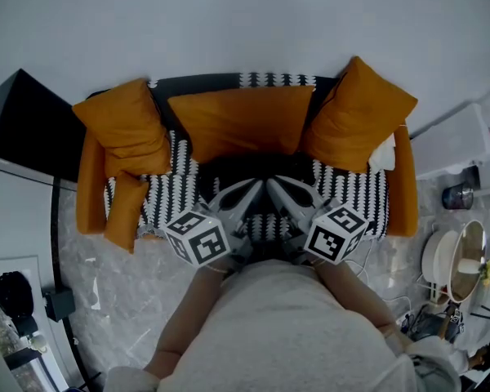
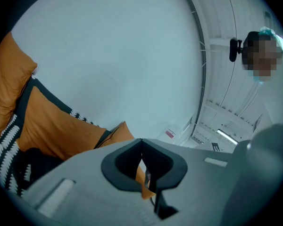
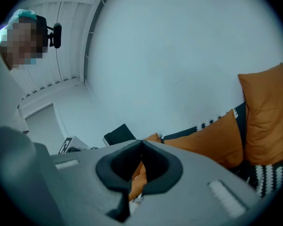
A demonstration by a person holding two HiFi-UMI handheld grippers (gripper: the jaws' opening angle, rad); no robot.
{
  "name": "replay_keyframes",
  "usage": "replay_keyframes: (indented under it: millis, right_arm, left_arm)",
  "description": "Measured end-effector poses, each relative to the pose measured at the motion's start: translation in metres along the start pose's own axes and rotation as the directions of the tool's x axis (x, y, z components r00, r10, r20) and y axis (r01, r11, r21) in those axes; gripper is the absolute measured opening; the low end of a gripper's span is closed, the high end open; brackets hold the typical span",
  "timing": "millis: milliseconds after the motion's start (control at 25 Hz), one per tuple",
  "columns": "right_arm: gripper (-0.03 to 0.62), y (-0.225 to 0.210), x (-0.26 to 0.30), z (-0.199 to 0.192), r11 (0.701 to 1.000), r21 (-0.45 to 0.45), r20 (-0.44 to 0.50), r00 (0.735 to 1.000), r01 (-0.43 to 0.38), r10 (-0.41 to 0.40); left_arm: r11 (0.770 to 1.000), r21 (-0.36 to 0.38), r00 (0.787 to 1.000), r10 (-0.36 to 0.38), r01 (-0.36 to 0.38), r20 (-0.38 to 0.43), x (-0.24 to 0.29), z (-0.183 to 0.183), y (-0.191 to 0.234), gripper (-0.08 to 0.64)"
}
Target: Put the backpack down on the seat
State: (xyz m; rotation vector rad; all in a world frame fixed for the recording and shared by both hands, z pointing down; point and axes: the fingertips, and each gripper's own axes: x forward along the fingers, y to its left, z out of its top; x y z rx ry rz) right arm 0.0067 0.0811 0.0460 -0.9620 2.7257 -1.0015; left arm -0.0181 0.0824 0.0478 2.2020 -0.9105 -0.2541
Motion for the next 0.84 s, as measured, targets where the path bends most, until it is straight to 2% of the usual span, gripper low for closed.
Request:
replay_keyframes:
  millis: [440, 840]
  right_arm:
    - [0.003, -0.007, -0.001, -0.004, 1.000, 0.021, -0.022, 1.000, 0.005, -0.005]
    - [0.003, -0.007, 0.003, -0.003, 0.999, 0.037, -0.021, 1.000, -0.022, 0.023]
  left_arm:
    - [0.999, -0.011, 0.999, 0.034, -0.033, 0.012, -0.004, 0.003, 0.010, 0.006]
    - [0.998, -0.014, 0.998, 0.057, -0.057, 0.013, -0.003, 0.002, 0.017, 0.006]
